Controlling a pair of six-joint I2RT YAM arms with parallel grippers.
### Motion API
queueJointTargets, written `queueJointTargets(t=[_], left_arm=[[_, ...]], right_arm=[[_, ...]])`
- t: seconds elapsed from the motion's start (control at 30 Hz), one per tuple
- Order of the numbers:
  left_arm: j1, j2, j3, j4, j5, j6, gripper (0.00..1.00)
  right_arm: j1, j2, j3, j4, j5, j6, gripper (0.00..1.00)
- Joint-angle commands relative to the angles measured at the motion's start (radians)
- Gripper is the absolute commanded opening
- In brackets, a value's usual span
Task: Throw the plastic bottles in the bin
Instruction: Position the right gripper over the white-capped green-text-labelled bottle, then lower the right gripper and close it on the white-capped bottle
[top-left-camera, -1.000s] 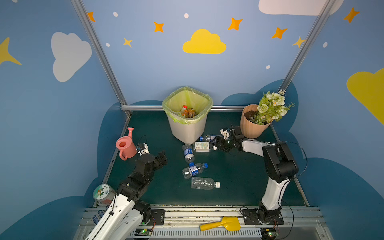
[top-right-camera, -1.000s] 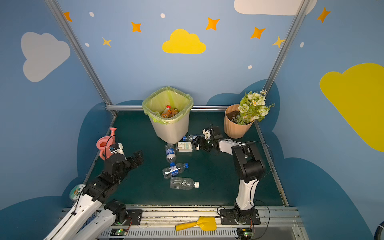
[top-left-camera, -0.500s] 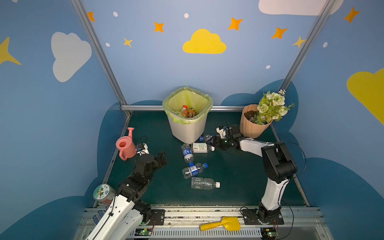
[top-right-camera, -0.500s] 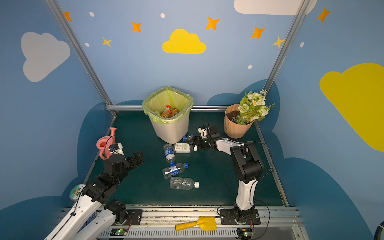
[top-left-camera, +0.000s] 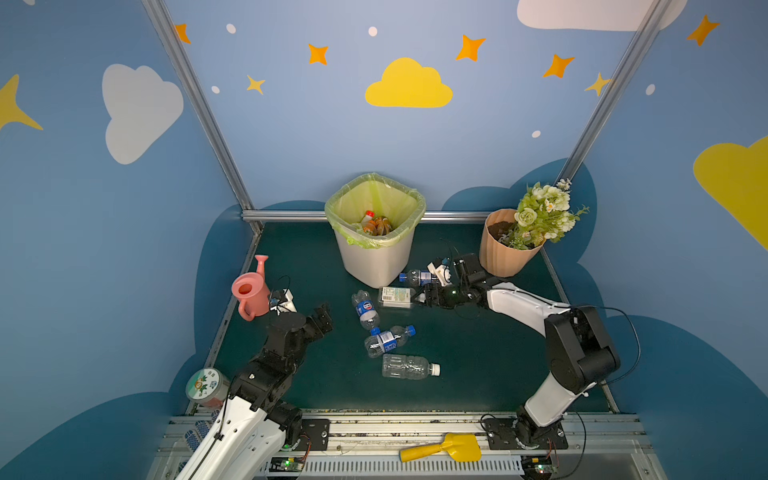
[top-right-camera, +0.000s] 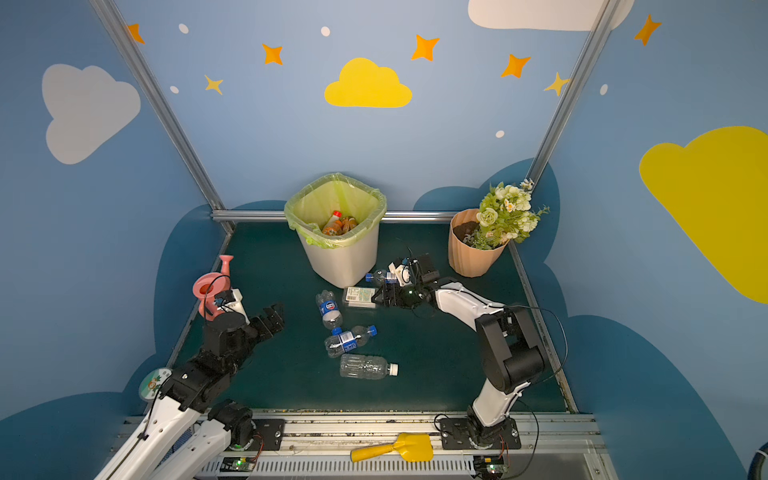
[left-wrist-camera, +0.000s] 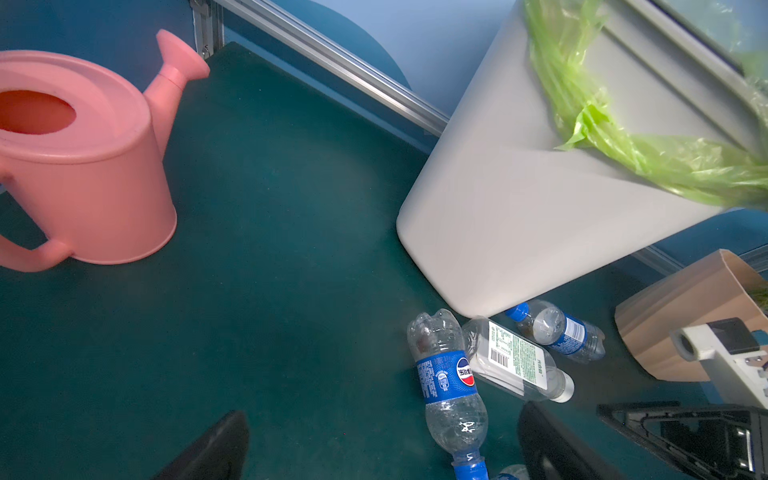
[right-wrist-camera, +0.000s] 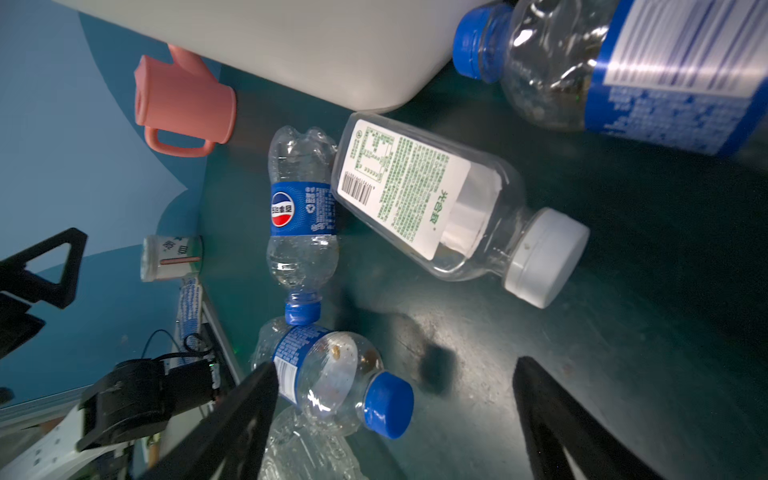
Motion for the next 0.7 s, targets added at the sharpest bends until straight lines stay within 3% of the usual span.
queueJointTargets(t=[0.0,0.13,0.27,0.4,0.67], left_arm=[[-0.001,-0.001,-0.008,-0.008,-0.003,0.006,1.00],[-0.001,0.006,-0.011,-0.012,0.004,-0.012,1.00],[0.000,0.001,-0.022,-0.025,0.004,-0.030,1.00],[0.000,-0.010,-0.026,-0.028,-0.009,-0.031,1.00],[0.000,-0.003,-0.019,-0.037,-0.014,-0.024,1.00]], right_arm=[[0.030,0.042,0.147,-0.207,0.184,-0.226,0.88],[0.105,0.136,0.299,-0.349,0.357,-0.463,0.89],[0.134,0.174,0.337,-0.354,0.397,-0.609,0.90],[0.146,0.203,0.348,-0.327,0.399,-0.698,0.90],[0.168,0.236,0.295,-0.200,0.360,-0.739,0.90]])
